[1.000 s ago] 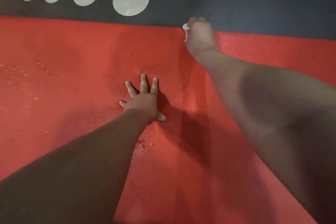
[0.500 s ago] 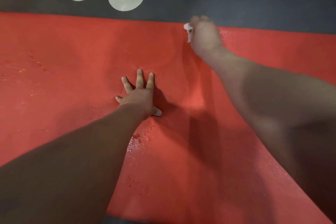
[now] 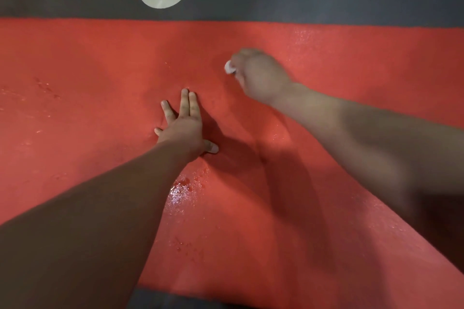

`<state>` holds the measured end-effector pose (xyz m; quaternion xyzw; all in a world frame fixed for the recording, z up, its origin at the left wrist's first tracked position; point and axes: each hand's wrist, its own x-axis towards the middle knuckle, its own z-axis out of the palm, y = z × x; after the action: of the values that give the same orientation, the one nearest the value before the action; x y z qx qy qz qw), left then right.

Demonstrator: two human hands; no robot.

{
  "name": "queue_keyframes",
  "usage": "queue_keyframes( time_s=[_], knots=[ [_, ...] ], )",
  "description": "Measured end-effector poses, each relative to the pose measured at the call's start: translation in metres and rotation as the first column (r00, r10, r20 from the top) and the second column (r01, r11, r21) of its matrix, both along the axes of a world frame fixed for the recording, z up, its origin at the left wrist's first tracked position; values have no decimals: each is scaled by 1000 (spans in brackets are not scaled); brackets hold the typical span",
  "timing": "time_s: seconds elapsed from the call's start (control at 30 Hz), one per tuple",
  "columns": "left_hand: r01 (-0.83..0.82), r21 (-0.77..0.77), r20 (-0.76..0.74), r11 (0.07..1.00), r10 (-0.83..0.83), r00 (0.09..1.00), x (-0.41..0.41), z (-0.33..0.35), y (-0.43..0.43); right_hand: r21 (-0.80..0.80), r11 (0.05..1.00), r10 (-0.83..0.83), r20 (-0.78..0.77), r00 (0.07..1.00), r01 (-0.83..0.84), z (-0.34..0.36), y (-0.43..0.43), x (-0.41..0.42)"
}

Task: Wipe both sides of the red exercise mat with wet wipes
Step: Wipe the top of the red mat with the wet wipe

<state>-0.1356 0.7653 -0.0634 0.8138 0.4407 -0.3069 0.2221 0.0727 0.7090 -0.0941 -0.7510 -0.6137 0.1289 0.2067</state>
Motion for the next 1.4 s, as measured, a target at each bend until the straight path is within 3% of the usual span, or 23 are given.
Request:
queue_keyframes(
  time_s=[0.07, 0.17, 0.23, 0.3, 0.37, 0.4, 0.47, 0.57, 0.63, 0.73, 0.8, 0.83, 0.93, 1.03, 1.1, 1.17, 1.23, 1.3, 1.4],
  knots=[
    [-3, 9, 5, 1000, 3, 1000, 0, -1, 0, 0, 974, 228, -25, 973, -228, 0, -17, -31],
    [-2, 26, 13, 1000, 1, 1000, -1, -2, -1, -28, 854, 519, -23, 854, -519, 4, -36, -52],
    [-2, 38, 15, 999, 1, 1000, -2, -2, 0, -64, 899, 435, 23, 900, -432, 3, -27, -37],
    [0, 46, 16, 999, -1, 1000, -2, -3, 0, -45, 988, 149, 53, 987, -147, -1, -13, -17],
    [-6, 46, 16, 999, 5, 1000, -2, -2, 0, -12, 997, -69, 29, 997, 70, -3, -5, -14],
    [-11, 44, 16, 999, 10, 1000, -2, -2, 0, 9, 998, -62, 7, 998, 62, -2, -5, -21],
    [-13, 41, 15, 999, 12, 1000, -2, -3, 0, 44, 993, 112, -30, 993, -111, -1, -13, -46],
    [-20, 39, 6, 999, 20, 1000, -1, -3, 2, 38, 883, 469, -31, 883, -468, 3, -40, -70],
    [-15, 40, -6, 999, 15, 1000, 0, -3, 2, -33, 839, 544, -7, 839, -544, 8, -43, -56],
    [-5, 38, -21, 999, 6, 1000, 2, -3, 2, -58, 974, 220, 33, 975, -218, 2, -31, -7],
    [-4, 37, -29, 999, 5, 1000, 2, -3, 2, -38, 999, -20, 71, 997, 22, 0, -30, 15],
    [-3, 35, -31, 999, 5, 1000, 3, -4, 2, -35, 998, -52, 82, 995, 55, -1, -34, 15],
    [-8, 35, -33, 999, 9, 999, 3, -5, 3, -32, 985, 171, 40, 984, -170, 4, -62, -25],
    [-5, 32, -35, 999, 7, 999, 2, -6, 4, -35, 890, 453, -38, 891, -454, 11, -105, -67],
    [-1, 27, -34, 1000, 2, 999, 3, -7, 4, -86, 840, 538, 3, 843, -536, 14, -111, -62],
    [8, 28, -31, 1000, -7, 1000, 2, -9, 6, -93, 891, 453, 94, 887, -445, 8, -98, -36],
    [19, 27, -24, 999, -19, 1000, 1, -11, 8, -52, 980, 199, 153, 968, -193, 7, -83, -4],
    [29, 33, -18, 999, -28, 999, 0, -13, 10, -43, 999, 3, 154, 988, 4, 9, -79, 5],
    [37, 58, -27, 998, -35, 999, 0, -15, 12, -40, 994, 111, 142, 984, -107, 13, -99, -31]
  ],
)
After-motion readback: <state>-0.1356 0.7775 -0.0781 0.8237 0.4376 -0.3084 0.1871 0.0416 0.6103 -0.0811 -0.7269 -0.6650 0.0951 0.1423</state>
